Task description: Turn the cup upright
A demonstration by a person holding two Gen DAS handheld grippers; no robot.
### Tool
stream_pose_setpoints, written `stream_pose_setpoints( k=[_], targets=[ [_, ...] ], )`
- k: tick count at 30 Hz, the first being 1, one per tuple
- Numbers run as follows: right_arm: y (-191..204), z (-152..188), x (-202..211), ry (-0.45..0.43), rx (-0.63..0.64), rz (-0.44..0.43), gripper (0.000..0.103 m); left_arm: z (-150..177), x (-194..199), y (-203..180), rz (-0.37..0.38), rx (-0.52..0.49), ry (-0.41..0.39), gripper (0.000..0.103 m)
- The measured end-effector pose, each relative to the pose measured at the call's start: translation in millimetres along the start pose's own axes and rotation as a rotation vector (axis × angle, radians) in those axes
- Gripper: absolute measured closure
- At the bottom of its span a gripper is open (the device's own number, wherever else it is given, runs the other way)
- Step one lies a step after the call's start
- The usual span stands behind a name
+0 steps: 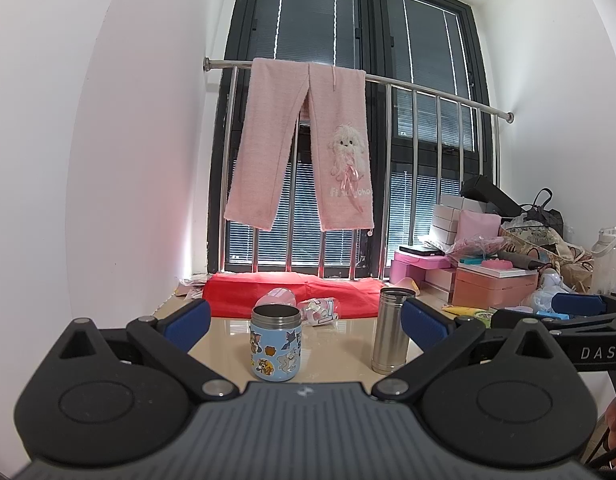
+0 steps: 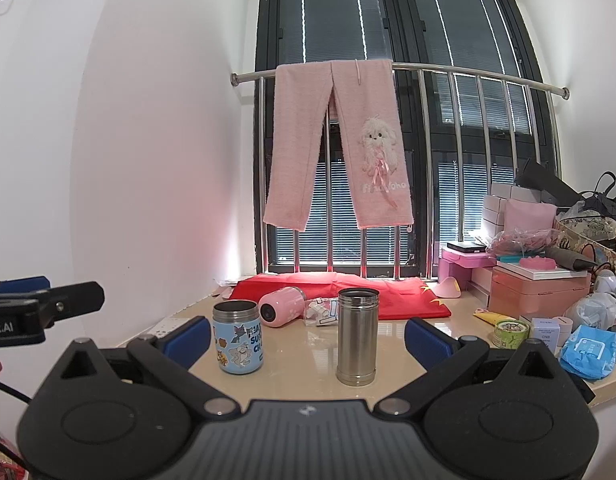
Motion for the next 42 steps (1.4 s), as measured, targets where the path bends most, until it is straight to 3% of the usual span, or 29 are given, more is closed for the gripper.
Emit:
stream_pose_setpoints(
  k=[28, 42],
  targets=[
    [-1, -6, -3, 0.013, 0.007, 0.001, 0.0, -3, -1, 0, 0.006, -0.003, 0.003, 0.0],
    [-6, -11, -67, 0.072, 0.002, 0.004, 0.0, -9, -62, 11, 0.018, -0.027, 0.054, 0.0]
  ],
)
Point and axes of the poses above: each gripper's, at about its wrist camera, not at the fingertips, and x roughly against the way its jaws point, y to its left, z to its underside, the point moved 8 cm from there along -x, roughly the way its jaws point, and after that the axes turned 10 degrees about -x, right-handed, at the moved point
